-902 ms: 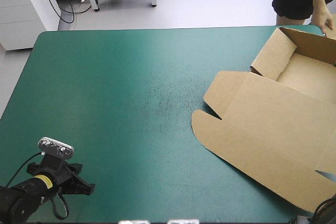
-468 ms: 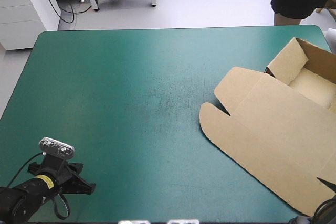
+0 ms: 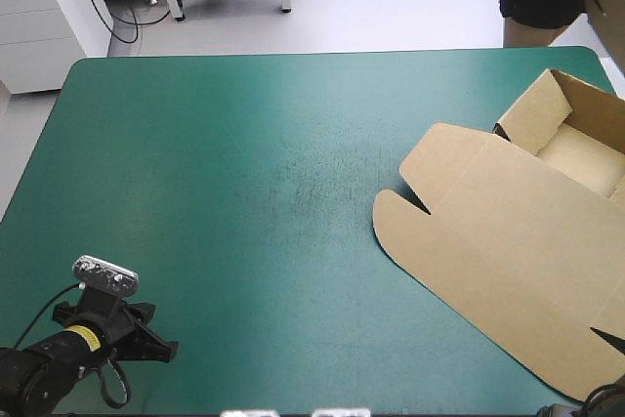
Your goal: Fold the box
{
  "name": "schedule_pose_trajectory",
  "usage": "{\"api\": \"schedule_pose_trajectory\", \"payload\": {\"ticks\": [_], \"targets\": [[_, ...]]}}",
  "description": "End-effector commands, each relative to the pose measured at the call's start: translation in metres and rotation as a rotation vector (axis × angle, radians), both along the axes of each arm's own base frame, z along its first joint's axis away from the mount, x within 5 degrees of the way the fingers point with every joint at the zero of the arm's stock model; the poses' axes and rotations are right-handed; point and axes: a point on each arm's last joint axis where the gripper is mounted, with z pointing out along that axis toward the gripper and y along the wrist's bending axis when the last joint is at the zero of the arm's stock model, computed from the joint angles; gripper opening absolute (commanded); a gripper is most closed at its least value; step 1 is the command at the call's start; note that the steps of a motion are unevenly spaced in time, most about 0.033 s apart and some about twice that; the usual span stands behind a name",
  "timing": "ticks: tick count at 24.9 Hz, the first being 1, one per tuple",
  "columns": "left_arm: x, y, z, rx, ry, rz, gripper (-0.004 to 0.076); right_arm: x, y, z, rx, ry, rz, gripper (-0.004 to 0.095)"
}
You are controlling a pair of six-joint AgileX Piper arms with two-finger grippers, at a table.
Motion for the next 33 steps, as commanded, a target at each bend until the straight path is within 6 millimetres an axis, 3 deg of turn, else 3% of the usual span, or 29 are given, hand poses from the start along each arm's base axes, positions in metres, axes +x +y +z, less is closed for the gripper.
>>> {"api": "schedule_pose_trajectory", "payload": {"ticks": [1, 3, 6, 8, 13, 17, 18, 21, 25, 33], "targets": [[0.005, -0.002, 0.01, -0.034, -0.071, 0.001, -0.0008, -0.024, 0.017, 0.051, -0.069, -0.153, 0.03, 0.0105], [0.005, -0.002, 0.01, -0.034, -0.071, 0.001, -0.0008, -0.034, 0.027, 0.065, -0.064, -0.204, 0.051, -0.0016], [0.005, -0.002, 0.01, -0.035, -0.07, 0.001, -0.0008, -0.049, 0.046, 0.08, -0.057, -0.258, 0.084, -0.0016], [0.005, -0.002, 0.01, -0.035, -0.07, 0.001, -0.0008, -0.063, 0.07, 0.085, -0.06, -0.275, 0.15, -0.0016], [0.005, -0.002, 0.01, -0.035, -0.07, 0.001, -0.0008, -0.092, 0.113, 0.088, -0.063, -0.294, 0.256, -0.0016], [0.005, -0.002, 0.01, -0.035, -0.07, 0.001, -0.0008, -0.132, 0.163, 0.083, -0.064, -0.317, 0.438, -0.0016], [0.005, -0.002, 0.01, -0.035, -0.07, 0.001, -0.0008, -0.147, 0.178, 0.078, -0.056, -0.324, 0.5, -0.0016], [0.004, -0.003, 0.01, -0.043, -0.066, 0.001, -0.0008, -0.171, 0.194, 0.065, -0.067, -0.318, 0.611, -0.0016], [0.004, -0.003, 0.01, -0.049, -0.064, 0.001, -0.0008, -0.197, 0.199, 0.045, -0.077, -0.303, 0.66, -0.0016], [0.004, -0.005, 0.011, -0.065, -0.063, -0.016, -0.0008, -0.244, 0.202, -0.016, -0.105, -0.295, 0.698, -0.0016]]}}
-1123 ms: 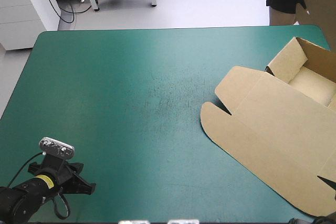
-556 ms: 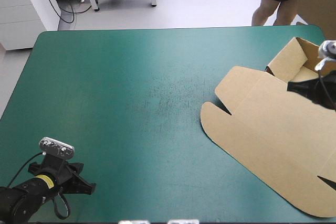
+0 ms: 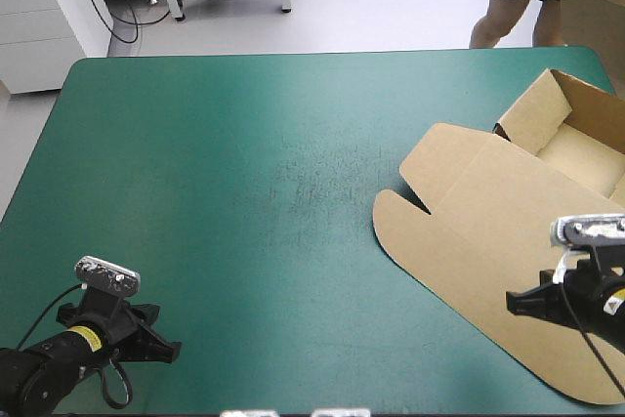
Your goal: Fold the box
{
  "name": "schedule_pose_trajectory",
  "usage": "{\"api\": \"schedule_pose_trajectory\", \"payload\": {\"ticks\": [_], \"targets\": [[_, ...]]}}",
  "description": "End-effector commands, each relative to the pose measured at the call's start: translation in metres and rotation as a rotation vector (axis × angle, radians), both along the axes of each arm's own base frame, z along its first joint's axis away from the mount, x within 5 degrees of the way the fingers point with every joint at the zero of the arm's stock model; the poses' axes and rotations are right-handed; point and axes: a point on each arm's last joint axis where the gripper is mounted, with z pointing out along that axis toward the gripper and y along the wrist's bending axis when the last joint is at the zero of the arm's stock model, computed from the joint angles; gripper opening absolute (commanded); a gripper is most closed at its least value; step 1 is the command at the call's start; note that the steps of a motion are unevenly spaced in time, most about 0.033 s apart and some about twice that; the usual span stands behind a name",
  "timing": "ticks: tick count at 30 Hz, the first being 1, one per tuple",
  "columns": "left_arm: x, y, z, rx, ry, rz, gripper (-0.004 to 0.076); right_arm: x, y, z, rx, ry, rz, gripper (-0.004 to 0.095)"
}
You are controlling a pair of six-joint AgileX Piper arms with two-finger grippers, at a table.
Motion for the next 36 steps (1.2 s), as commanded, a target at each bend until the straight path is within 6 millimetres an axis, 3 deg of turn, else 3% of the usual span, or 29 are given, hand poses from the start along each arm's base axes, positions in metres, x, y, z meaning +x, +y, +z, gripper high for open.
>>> {"api": "schedule_pose_trajectory", "payload": {"ticks": [1, 7, 16, 36], "targets": [[0.004, -0.003, 0.01, -0.03, -0.073, -0.012, -0.0008, -0.011, 0.001, -0.007, -0.036, -0.1, 0.031, -0.0016], [0.003, -0.003, 0.011, -0.032, -0.082, -0.015, -0.0008, -0.029, 0.001, -0.034, -0.037, -0.107, 0.03, -0.0016], [-0.017, 0.004, 0.02, -0.085, -0.276, -0.01, -0.0008, -0.041, 0.001, -0.049, -0.046, -0.218, 0.022, -0.0016], [-0.025, 0.006, 0.023, -0.106, -0.321, -0.004, -0.0008, -0.033, 0.003, -0.081, -0.011, -0.167, 0.02, -0.0016]]}}
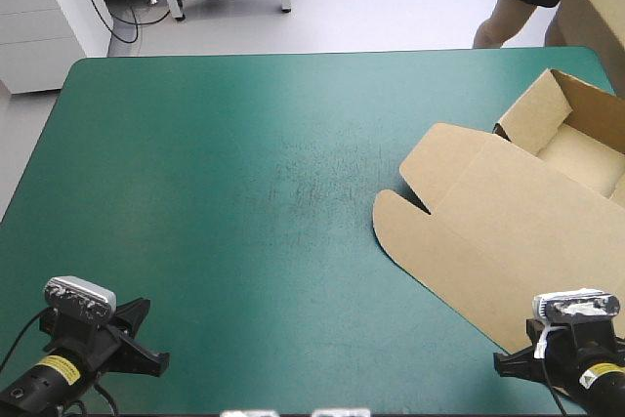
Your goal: Fold the box
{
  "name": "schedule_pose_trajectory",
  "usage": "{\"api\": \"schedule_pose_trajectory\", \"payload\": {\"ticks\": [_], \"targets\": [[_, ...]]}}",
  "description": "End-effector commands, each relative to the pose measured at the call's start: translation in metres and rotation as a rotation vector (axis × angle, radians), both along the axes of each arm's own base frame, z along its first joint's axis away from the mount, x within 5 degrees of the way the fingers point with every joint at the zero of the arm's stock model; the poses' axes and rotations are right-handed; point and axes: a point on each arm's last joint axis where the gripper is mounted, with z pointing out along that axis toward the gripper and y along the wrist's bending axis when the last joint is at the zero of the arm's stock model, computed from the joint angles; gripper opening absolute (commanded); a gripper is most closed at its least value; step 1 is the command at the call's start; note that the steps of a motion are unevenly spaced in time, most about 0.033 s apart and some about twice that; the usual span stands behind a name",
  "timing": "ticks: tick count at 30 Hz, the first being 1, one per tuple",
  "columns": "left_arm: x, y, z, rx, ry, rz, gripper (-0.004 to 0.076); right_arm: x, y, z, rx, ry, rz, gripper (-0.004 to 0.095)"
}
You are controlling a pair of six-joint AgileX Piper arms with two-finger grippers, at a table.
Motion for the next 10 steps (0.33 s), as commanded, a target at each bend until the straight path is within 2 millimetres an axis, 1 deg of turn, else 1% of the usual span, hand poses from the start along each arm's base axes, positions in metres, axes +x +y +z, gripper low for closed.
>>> {"api": "schedule_pose_trajectory", "payload": {"ticks": [1, 10], "targets": [[0.0035, -0.0021, 0.0119, -0.045, -0.067, 0.001, -0.0008, 0.0055, 0.0013, 0.0095, 0.018, -0.077, 0.005, -0.0016], [0.0035, -0.0021, 0.0119, -0.045, -0.067, 0.001, -0.0008, 0.0055, 0.0025, 0.0097, 0.034, -0.078, 0.008, -0.0016]]}}
